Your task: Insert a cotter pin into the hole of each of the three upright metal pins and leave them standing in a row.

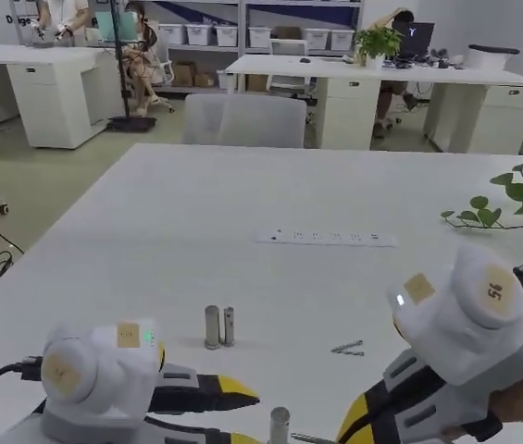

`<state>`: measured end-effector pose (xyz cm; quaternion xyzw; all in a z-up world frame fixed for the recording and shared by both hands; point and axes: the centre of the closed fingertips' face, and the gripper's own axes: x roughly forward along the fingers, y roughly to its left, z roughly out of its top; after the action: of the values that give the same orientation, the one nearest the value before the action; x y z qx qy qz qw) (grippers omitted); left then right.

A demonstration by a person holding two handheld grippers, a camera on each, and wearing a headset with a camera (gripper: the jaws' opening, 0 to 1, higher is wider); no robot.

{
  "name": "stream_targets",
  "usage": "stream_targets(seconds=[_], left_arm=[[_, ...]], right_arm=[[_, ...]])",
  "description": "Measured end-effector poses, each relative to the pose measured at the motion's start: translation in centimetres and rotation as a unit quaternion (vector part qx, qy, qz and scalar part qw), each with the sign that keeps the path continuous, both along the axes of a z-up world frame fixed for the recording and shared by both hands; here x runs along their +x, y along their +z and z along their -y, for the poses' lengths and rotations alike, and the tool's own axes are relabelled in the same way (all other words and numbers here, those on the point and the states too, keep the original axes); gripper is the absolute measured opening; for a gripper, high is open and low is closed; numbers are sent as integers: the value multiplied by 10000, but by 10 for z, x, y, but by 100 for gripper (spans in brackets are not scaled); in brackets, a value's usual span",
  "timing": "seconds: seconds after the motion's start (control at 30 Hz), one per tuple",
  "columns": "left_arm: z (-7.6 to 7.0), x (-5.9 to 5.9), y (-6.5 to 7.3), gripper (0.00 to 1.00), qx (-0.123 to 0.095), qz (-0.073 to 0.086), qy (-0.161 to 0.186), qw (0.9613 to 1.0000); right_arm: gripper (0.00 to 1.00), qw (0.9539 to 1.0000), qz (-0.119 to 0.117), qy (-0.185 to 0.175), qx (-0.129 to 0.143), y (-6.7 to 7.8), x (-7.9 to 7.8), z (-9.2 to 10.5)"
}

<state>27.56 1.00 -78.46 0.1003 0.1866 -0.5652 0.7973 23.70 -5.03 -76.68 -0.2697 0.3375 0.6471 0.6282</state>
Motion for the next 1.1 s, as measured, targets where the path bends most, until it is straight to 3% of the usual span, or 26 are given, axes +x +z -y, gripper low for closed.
stream_targets(seconds=[0.23, 0.5, 0.57, 0.67, 0.9, 0.97, 1.1], left_arm=[[-4, 17, -28, 29, 230, -132, 162, 9995], [1, 23, -50, 27, 329, -179, 146, 9992], [2, 24, -53, 27, 288, -159, 158, 9993], [9, 23, -51, 25, 36, -118, 124, 9998], [15, 21, -61, 21, 104, -122, 67, 9998], [15, 25, -61, 20, 52, -85, 180, 9998], [14, 27, -65, 19, 41, -158, 302, 9994]], right_arm=[[4, 9993, -47, -358, -35, -5, 0, 8], [4, 9983, -153, -567, -51, -9, -8, 13], [4, 9980, -169, -600, -51, -10, -8, 14], [4, 9975, -201, -668, -58, -10, -9, 16], [4, 9958, -216, -879, -99, -11, -5, 17], [4, 9949, -229, -973, -131, -14, -4, 16], [4, 9926, -282, -1171, -171, -19, -2, 13]])
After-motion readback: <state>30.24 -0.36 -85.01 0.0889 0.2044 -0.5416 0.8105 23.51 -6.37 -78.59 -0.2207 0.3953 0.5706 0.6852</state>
